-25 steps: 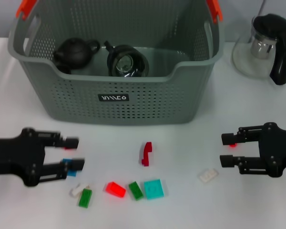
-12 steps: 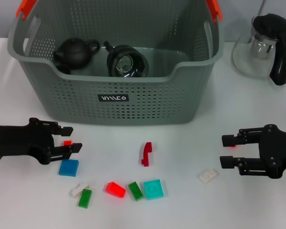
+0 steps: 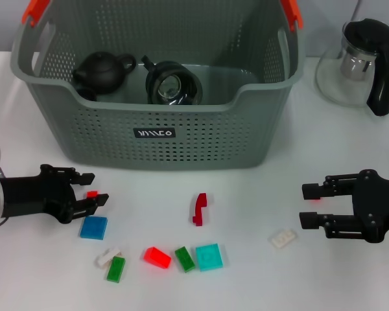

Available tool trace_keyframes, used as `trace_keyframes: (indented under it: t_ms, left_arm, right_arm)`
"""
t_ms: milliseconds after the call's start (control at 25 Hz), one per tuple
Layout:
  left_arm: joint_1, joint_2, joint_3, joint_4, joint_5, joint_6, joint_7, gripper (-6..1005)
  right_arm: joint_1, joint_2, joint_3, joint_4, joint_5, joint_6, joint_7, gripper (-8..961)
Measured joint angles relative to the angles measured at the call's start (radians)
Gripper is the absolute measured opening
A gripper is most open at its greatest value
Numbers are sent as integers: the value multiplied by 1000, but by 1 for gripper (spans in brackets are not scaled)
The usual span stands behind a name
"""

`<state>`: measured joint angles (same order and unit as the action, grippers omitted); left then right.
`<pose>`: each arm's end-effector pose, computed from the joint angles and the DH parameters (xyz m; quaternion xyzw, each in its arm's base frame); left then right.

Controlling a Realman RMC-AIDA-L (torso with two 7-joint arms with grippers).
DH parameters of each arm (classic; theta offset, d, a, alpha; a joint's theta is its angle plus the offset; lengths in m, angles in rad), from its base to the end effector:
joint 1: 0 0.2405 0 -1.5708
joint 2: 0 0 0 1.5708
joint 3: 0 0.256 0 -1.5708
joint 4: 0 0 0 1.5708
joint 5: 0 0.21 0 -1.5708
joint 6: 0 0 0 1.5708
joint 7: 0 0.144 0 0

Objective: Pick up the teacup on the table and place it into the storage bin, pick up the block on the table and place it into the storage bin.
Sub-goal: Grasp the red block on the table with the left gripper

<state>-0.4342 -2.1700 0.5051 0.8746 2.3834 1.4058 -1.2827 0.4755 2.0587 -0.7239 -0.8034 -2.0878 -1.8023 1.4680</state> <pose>-0.3308 0.3080 0.0097 -0.9448 -0.2189 -0.0592 0.2364 0.2620 0.2966 0.0207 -0.9577 0.1982 0.2060 0.0330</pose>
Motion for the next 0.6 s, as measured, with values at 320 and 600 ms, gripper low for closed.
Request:
trace_keyframes:
  t_ms: [320, 600]
  left_arm:
    - [2, -1, -3, -28, -1, -43, 13, 440]
    - [5, -1, -2, -40, 4, -63, 14, 419]
  right_arm:
    - [0, 0, 0, 1, 0, 0, 0, 593]
    - [-1, 0, 0, 1, 0, 0, 0, 593]
